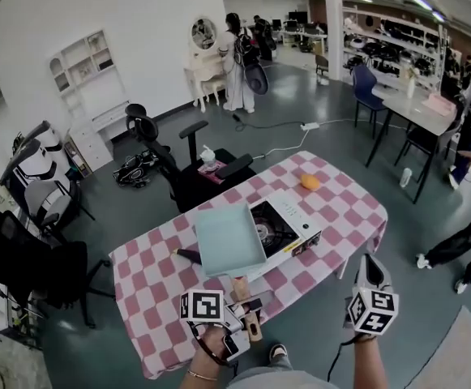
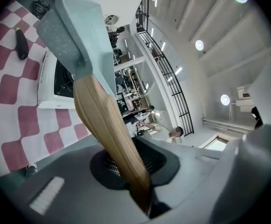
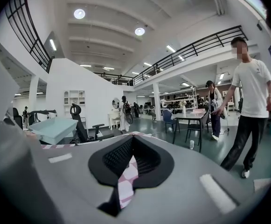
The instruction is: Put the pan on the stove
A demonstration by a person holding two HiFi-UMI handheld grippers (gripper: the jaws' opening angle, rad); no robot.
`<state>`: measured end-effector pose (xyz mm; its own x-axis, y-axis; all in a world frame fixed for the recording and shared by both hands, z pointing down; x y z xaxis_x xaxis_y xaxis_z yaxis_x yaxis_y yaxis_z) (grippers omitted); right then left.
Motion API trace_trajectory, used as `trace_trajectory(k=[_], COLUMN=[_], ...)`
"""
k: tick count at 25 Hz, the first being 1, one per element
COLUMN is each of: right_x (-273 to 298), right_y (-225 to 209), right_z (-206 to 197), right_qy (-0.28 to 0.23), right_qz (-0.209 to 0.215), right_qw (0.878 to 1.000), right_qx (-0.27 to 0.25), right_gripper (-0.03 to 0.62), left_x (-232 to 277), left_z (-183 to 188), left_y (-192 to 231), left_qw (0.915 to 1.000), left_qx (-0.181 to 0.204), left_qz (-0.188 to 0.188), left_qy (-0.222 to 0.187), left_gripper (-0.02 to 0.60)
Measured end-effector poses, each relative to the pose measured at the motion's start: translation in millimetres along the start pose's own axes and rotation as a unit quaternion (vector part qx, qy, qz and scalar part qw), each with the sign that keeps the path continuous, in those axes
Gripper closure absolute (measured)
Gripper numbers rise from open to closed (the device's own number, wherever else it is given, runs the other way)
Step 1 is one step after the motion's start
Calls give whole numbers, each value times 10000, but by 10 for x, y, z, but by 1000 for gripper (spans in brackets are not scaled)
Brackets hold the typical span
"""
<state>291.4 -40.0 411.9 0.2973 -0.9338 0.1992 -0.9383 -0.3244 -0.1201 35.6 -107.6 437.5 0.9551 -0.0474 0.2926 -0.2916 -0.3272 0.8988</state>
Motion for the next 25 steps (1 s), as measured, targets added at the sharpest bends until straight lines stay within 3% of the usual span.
trace_trajectory(k=[9, 25], right_x=[823, 1905], right_y=[-34, 29], right_z=[177, 274], right_qy=[95, 464], right_qz=[268, 1340], right_qw=[9996, 9893], right_qx=[-56, -351], right_gripper=[585, 585], left_x=[252, 575], left_z=[563, 721], left_y=[63, 137], left_qw=[9995, 9919], left_qx=[-80, -472], left_qz=[92, 399], left_qy=[-302, -1114], left_gripper=[549, 549])
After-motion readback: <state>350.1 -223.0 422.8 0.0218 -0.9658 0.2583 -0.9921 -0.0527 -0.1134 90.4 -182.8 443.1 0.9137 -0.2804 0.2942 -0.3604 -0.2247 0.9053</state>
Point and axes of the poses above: the fingertips, and each gripper's own axes: x forward along the fingers, y to its left, z out of its top, the point moved 2 cm from there along -x, backward along the fingers, and after that the axes turned 6 degrees about z, right-handed, at the moved point
